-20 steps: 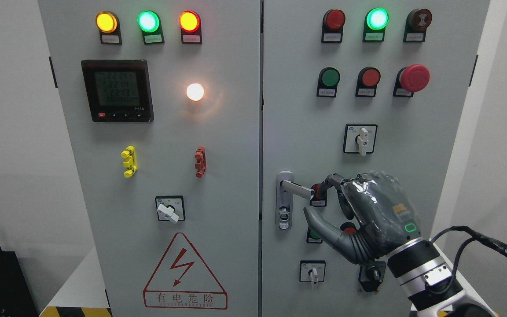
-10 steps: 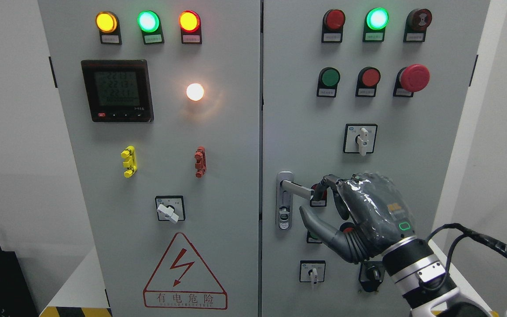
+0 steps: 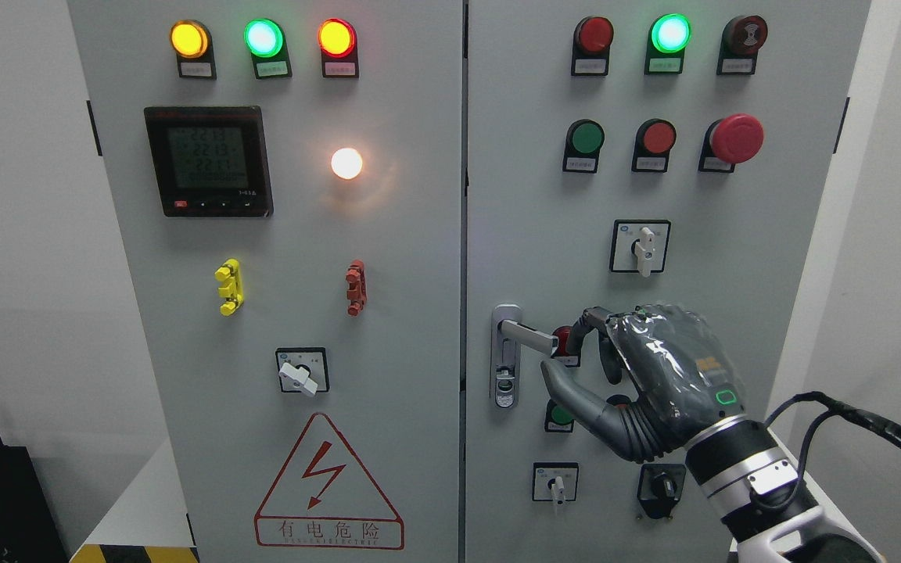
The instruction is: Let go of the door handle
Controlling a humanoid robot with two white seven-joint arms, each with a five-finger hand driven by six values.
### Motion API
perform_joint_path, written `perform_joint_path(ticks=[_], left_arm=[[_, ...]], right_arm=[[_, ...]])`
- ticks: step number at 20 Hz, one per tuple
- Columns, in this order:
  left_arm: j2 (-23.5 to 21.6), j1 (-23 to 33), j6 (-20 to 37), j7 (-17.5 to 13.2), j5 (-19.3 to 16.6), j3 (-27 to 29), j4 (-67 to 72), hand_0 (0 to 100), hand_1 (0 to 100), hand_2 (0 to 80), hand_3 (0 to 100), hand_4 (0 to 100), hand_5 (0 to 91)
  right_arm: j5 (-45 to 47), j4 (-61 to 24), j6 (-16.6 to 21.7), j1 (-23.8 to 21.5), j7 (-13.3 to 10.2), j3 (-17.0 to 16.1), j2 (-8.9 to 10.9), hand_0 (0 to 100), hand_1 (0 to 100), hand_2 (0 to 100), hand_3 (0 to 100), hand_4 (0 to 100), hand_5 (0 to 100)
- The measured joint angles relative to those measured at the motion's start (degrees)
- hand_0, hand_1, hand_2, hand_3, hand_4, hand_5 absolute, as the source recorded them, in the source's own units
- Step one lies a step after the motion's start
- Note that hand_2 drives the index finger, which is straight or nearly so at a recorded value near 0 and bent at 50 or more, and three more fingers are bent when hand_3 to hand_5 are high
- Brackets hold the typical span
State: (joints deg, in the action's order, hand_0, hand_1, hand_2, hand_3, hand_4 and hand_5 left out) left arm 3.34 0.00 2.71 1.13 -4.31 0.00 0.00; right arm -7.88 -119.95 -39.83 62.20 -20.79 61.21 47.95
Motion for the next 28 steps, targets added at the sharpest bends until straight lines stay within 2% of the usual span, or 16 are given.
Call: perform_joint_path(ticks=[8, 16, 28], left_arm=[[0.0, 0.0, 0.0, 0.0, 0.0, 0.0, 0.0, 12, 39, 0.0, 0, 0, 0.0], [0.0, 0.0, 0.0, 0.0, 0.0, 0.0, 0.0, 12, 39, 0.0, 0, 0, 0.0], [0.0, 0.0, 0.0, 0.0, 0.0, 0.0, 0.0, 12, 39, 0.0, 0, 0, 0.0]], right_arm=[[2.7, 0.0, -0.1, 1.1, 0.2, -0.4, 0.55, 40, 18, 49, 100, 100, 100], [3.7, 0.0, -0.5, 2.1, 0.8, -0.6, 0.79, 40, 22, 52, 100, 100, 100], [7.3, 0.0, -3.9, 2.9, 1.0, -0.7, 0.52, 41, 23, 51, 100, 100, 100]])
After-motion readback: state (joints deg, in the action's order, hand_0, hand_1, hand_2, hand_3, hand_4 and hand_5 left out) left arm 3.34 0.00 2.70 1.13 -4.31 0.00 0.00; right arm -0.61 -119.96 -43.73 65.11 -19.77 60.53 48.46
